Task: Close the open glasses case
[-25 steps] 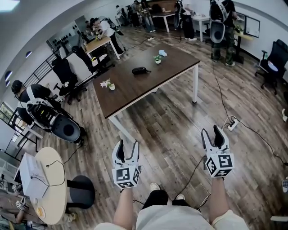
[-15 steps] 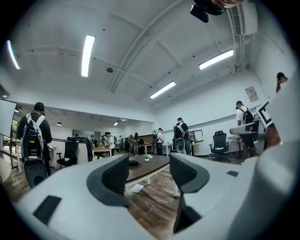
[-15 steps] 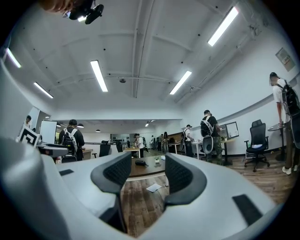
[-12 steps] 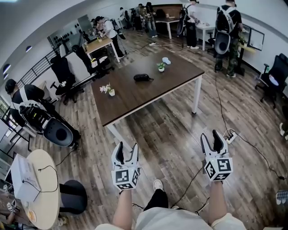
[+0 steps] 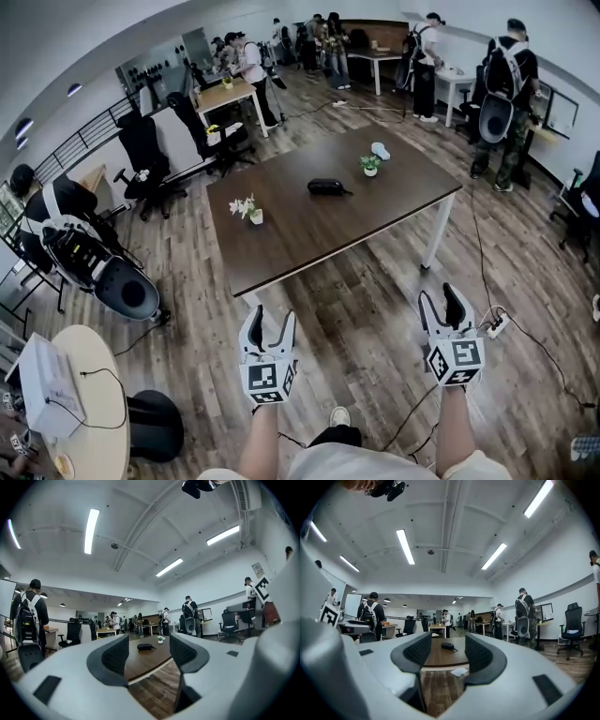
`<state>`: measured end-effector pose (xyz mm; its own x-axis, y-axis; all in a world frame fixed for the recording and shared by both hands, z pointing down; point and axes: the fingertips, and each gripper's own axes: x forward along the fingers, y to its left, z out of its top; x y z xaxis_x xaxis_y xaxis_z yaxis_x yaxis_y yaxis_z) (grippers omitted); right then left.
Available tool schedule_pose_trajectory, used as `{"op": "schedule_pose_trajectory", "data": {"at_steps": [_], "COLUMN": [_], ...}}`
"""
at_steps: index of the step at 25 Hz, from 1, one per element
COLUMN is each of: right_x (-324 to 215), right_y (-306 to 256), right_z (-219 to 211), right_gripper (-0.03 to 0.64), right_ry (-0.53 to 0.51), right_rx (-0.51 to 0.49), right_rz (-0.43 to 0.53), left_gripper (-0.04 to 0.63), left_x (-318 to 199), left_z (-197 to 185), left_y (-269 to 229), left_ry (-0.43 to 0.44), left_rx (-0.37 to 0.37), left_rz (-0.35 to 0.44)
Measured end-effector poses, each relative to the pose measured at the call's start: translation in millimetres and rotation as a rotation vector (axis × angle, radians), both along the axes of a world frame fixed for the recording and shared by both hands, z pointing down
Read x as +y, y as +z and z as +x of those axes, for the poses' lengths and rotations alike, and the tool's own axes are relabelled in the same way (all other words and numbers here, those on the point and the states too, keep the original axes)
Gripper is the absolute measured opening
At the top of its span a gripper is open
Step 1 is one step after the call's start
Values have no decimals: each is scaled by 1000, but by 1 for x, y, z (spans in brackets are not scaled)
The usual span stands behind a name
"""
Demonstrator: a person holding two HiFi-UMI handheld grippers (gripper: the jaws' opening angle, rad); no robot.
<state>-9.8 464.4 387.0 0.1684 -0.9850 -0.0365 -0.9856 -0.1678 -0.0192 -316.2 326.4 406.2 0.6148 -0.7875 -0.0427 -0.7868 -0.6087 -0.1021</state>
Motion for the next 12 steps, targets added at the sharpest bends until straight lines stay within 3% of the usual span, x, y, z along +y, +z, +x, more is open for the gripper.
{"op": "schedule_pose_trajectory", "data": {"at_steps": [12], "right_x": [-119], "right_y": [17], "right_z": [-20], "right_gripper": [227], "right_ry": [-37], "right_rx": [-12], "right_rz": [-48], "left_gripper": [276], "left_x": [-111], "left_z": [-7], "left_y": [11], "left_ry": [2], "left_rx": [8], "left_rz": [-40]}}
